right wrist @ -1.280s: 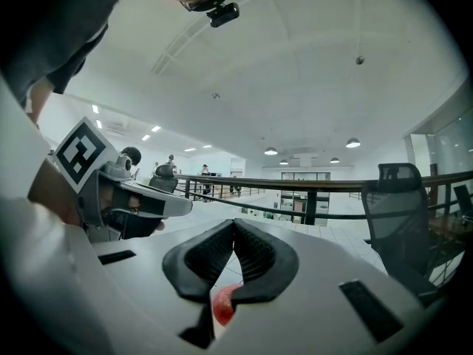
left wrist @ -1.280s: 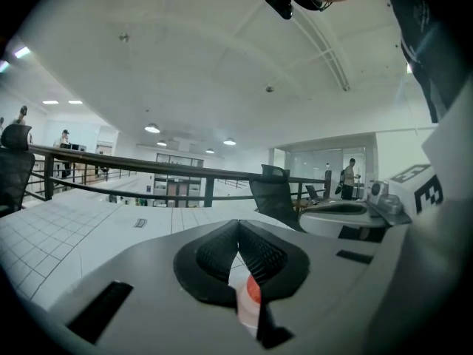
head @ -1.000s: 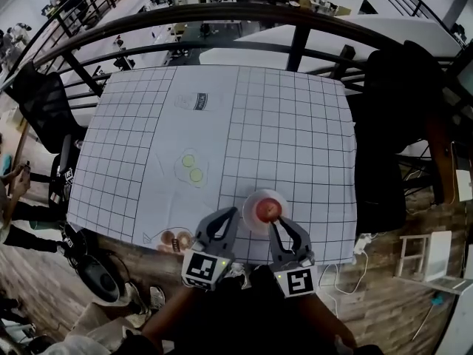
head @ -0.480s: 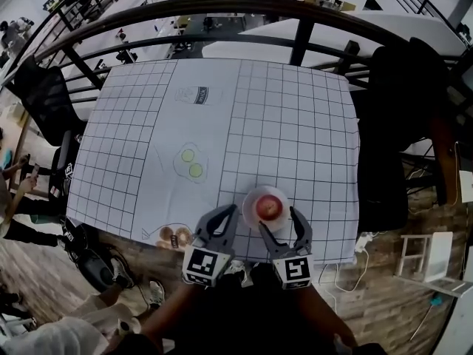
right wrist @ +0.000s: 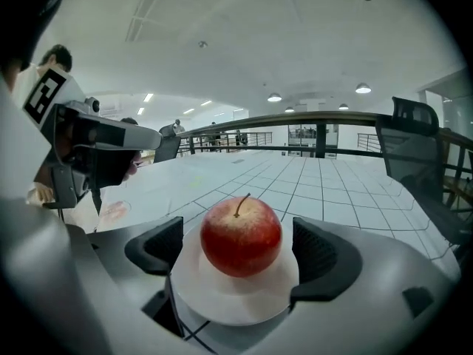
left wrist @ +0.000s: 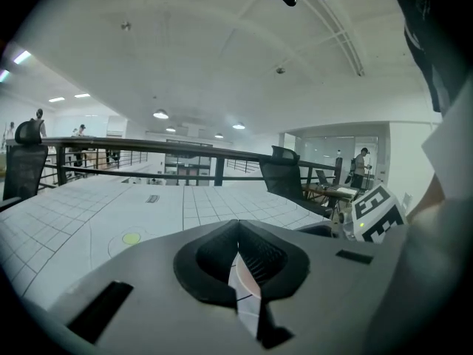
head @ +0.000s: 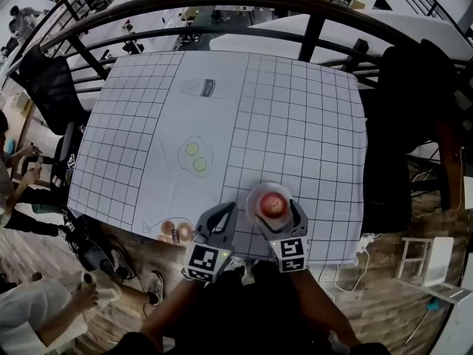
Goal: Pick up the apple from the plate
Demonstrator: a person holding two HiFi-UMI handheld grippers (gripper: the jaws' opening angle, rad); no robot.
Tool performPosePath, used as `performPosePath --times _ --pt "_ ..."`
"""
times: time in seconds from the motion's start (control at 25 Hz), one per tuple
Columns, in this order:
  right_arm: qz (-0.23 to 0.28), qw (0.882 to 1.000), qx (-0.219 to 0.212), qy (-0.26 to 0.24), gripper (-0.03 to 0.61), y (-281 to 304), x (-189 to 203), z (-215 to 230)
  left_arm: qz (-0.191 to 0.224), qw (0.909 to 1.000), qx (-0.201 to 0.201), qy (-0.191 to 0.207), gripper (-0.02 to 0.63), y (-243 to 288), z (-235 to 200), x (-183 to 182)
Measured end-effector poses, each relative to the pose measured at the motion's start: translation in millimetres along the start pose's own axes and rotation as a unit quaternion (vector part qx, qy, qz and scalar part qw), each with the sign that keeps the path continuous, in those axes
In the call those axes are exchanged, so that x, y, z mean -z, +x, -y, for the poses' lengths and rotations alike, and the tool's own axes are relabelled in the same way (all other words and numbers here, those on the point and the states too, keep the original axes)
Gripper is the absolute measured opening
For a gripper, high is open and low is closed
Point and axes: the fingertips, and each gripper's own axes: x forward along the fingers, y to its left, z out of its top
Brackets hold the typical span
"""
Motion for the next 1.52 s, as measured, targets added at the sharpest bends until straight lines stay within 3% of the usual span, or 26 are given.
performPosePath --times 0.52,1.08,1.52 --pt "-0.041 0.999 -0.008 -0.014 0.433 23.3 14.7 2.2 -0.012 0.9999 -0.011 -0.005 0.021 -1.4 -6.1 8.0" --pt "-0.049 0.999 -0.006 -0.021 0.428 28.8 16.7 5.6 -0.010 0.9997 -0.024 -0.003 0.021 -4.3 -12.5 10.0" --pt "0.005 0.999 -0.001 -0.034 0.426 8.4 -25.7 6.3 -0.006 0.9997 -0.021 -0.004 0.021 -7.3 -12.4 4.1"
